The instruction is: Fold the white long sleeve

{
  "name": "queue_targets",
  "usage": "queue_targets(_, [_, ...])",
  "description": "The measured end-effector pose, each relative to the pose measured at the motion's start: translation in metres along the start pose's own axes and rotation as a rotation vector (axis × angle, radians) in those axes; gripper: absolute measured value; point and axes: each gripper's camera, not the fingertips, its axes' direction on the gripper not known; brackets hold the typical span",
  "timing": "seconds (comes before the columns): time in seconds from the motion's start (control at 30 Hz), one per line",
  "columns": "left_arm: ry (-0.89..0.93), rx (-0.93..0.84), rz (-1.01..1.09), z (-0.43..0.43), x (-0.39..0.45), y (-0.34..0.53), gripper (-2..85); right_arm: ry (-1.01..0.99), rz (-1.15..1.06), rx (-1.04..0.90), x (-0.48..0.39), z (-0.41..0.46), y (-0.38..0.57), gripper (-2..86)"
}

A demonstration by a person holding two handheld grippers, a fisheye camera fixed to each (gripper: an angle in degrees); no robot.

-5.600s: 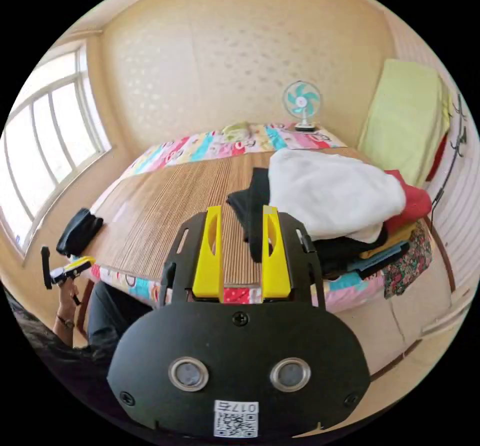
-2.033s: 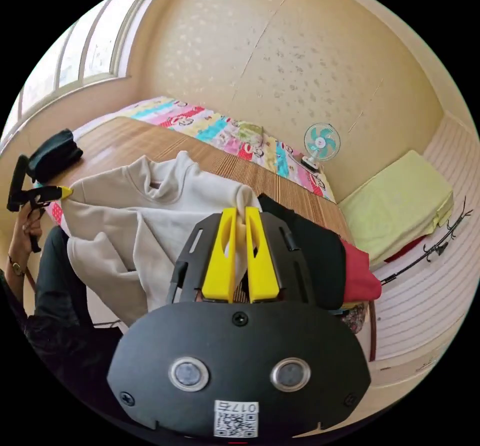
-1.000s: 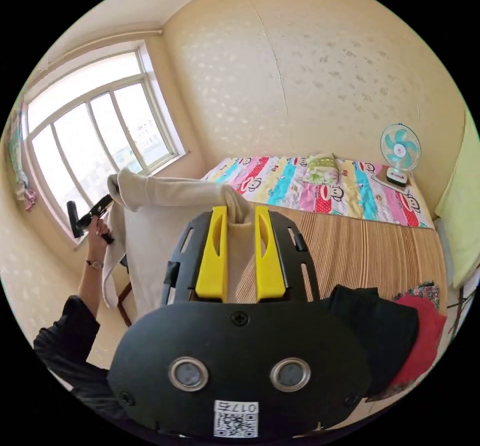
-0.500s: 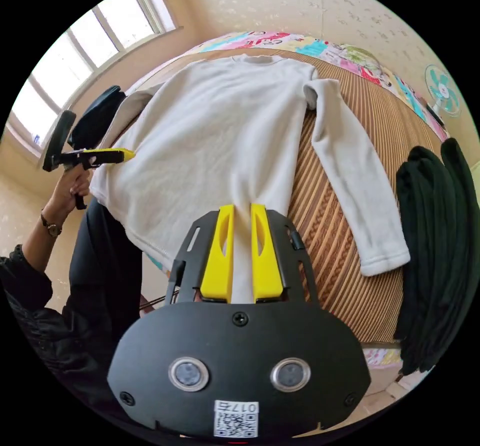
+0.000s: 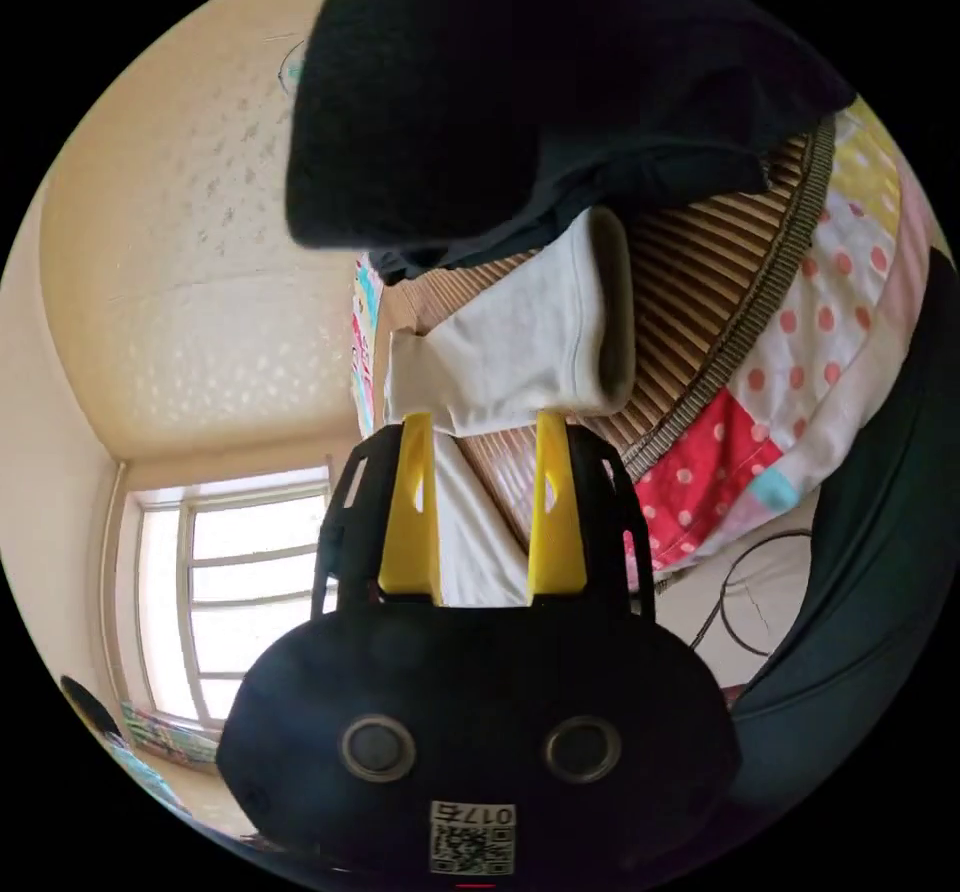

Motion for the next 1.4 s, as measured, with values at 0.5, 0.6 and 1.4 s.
queue_targets(0.5, [0.092,0.041,-0.053,-0.06,-0.034,-0.012,5.3,-0.038,0.146,0.091,0.01,-0.04,-0.072,4.2])
queue_targets(0.6, [0.079,0.084,-0.06,-0.09,-0.045,-0.016,5.3,-0.114,-0.04,0.12,-0.045,-0.06,-0.041,3.2])
queue_targets(1.4, [0.449,0.413,-0.785,-0.205,-0.281,0.009,14.3,-0.081,-0.901,-0.265,-0.274,0.269,0.15,5.1])
